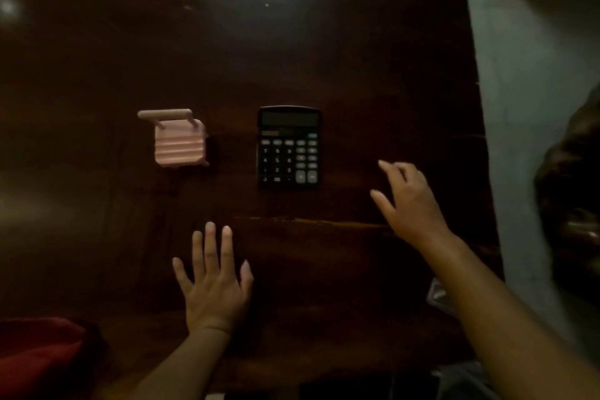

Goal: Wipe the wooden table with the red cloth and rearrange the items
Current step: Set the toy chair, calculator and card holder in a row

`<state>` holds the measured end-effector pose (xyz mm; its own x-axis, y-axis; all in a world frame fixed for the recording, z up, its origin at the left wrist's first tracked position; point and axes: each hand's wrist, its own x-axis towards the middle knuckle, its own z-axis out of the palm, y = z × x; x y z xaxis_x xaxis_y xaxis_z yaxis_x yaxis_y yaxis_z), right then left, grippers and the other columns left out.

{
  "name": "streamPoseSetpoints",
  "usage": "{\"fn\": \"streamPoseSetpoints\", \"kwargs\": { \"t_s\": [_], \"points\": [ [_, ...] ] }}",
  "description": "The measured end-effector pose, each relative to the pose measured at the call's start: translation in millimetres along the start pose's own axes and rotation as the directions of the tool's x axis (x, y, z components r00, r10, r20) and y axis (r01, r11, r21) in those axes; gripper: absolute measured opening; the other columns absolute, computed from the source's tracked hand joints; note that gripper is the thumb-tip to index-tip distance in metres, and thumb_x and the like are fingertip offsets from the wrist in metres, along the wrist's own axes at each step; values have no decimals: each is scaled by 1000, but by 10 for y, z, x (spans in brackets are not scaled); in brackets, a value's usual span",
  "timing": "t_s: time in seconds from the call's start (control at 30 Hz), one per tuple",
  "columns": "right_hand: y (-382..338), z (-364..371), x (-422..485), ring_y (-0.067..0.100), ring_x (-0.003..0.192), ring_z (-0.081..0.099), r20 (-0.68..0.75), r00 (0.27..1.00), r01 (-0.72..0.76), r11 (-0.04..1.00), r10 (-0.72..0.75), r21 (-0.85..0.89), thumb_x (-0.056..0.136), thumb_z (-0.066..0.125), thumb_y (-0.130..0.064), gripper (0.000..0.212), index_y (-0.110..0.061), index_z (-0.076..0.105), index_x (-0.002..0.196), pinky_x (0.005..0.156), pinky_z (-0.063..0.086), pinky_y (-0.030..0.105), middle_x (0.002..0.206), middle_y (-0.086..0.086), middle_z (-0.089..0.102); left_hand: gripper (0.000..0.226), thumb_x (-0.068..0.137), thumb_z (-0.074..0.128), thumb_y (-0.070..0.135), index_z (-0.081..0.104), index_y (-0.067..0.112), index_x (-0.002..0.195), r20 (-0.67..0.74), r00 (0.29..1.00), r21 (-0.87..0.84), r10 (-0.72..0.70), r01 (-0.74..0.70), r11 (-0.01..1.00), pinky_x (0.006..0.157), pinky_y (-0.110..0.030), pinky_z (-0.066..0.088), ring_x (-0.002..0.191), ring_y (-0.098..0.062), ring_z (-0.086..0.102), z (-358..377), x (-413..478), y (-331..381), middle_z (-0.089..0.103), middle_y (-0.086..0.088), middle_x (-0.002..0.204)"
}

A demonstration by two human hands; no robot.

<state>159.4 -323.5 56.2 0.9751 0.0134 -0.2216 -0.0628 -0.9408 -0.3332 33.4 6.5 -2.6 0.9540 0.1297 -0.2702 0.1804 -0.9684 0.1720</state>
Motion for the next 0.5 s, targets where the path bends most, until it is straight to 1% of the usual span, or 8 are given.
{"fn": "streamPoseSetpoints", "kwargs": {
  "t_s": [0.07,0.13,0.2,0.27,0.33,0.4,0.47,0.5],
  "points": [
    [313,-77,-449,26,132,40,59,998,-29,998,33,-64,92,56,-44,62,-20,38,146,102,45,49,141,8,42,71,90,27,51,11,24,154,4,1000,-5,-14,14,1000,114,-56,-10,149,-22,-6,-7,5,4,1,-4,164],
    [549,-150,-875,27,132,39,78,991,-104,990,111,-91,90,56,-48,65,-19,39,146,102,45,50,142,9,41,71,90,24,52,9,25,154,15,1000,-11,-27,27,1000,114,-59,-7,148,-21,-10,-17,8,14,-1,-3,164],
    [729,-187,-1254,27,133,37,89,977,-183,978,192,-100,87,56,-53,70,-22,38,147,101,46,52,146,8,36,71,90,21,53,10,25,154,16,999,-25,-30,31,999,114,-59,-7,148,-19,-13,-21,0,22,-1,-3,164],
    [869,-171,-1542,25,135,34,122,962,-236,967,246,-93,85,60,-55,75,-26,34,148,102,46,50,148,5,30,70,91,20,54,10,25,154,10,999,-44,-31,31,999,114,-59,-8,147,-17,-15,-23,4,18,-2,-3,164],
    [983,-110,-1754,24,134,33,150,949,-264,959,278,-107,83,67,-52,79,-28,31,149,101,46,46,149,3,26,69,92,20,54,10,25,154,-1,1000,-58,-26,26,998,114,-59,-8,147,-16,-16,-17,-10,31,-2,-3,164],
    [1049,-3,-1852,25,134,34,149,942,-285,951,301,-119,82,72,-43,80,-27,30,149,100,47,45,149,4,24,69,92,21,53,10,25,154,-13,1000,-67,-26,25,997,113,-59,-8,147,-16,-16,-21,-22,27,-1,-3,164],
    [1075,87,-1866,25,127,40,132,938,-306,944,321,-122,82,74,-33,78,-25,32,147,96,49,44,142,6,32,69,92,21,53,10,25,154,-23,999,-75,-25,23,997,113,-59,-8,147,-16,-15,-27,-25,34,-1,-3,164],
    [1075,117,-1851,24,120,44,124,938,-309,943,323,-122,82,74,-29,73,-24,35,144,91,51,42,134,6,40,69,92,21,53,11,25,154,-23,999,-76,-27,25,997,113,-59,-8,147,-16,-14,-31,-22,37,0,-4,164]
  ]
}}
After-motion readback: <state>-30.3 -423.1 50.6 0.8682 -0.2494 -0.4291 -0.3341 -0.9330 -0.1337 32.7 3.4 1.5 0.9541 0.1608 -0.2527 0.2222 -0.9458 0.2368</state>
